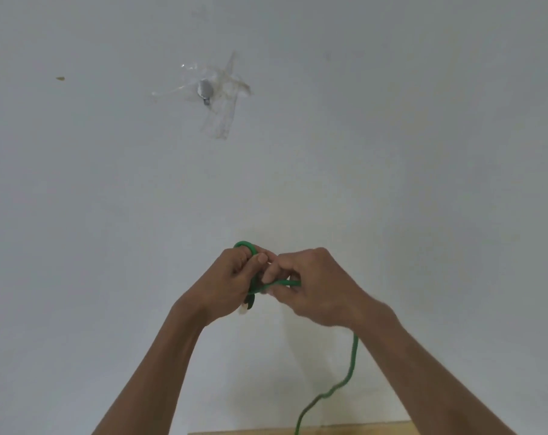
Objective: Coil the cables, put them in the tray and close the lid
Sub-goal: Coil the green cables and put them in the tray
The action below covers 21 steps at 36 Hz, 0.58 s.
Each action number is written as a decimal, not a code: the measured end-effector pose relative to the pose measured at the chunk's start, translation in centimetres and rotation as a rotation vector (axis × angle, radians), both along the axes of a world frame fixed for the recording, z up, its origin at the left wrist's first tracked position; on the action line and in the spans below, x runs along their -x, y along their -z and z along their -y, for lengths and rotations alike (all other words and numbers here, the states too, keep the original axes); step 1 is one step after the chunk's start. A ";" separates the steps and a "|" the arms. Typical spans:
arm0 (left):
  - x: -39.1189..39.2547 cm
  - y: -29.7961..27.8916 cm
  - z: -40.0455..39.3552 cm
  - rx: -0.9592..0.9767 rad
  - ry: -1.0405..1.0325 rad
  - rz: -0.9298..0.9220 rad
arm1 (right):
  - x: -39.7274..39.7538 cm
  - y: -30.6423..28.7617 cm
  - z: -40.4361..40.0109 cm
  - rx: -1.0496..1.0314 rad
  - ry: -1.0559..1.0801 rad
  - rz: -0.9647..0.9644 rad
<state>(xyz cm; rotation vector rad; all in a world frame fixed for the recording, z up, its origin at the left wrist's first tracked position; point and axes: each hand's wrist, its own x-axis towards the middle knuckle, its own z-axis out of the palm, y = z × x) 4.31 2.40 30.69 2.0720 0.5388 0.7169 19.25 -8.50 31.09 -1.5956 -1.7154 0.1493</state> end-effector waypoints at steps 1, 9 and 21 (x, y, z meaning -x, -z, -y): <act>0.1 0.1 0.2 0.013 0.012 -0.016 | -0.2 -0.7 -0.1 -0.009 -0.025 0.030; 0.2 0.4 3.6 0.591 0.241 0.101 | -0.7 -4.8 -0.6 -0.094 -0.171 -0.083; -0.4 -0.4 6.1 0.838 0.677 0.330 | -1.7 -1.2 -0.8 -0.007 -0.443 -0.830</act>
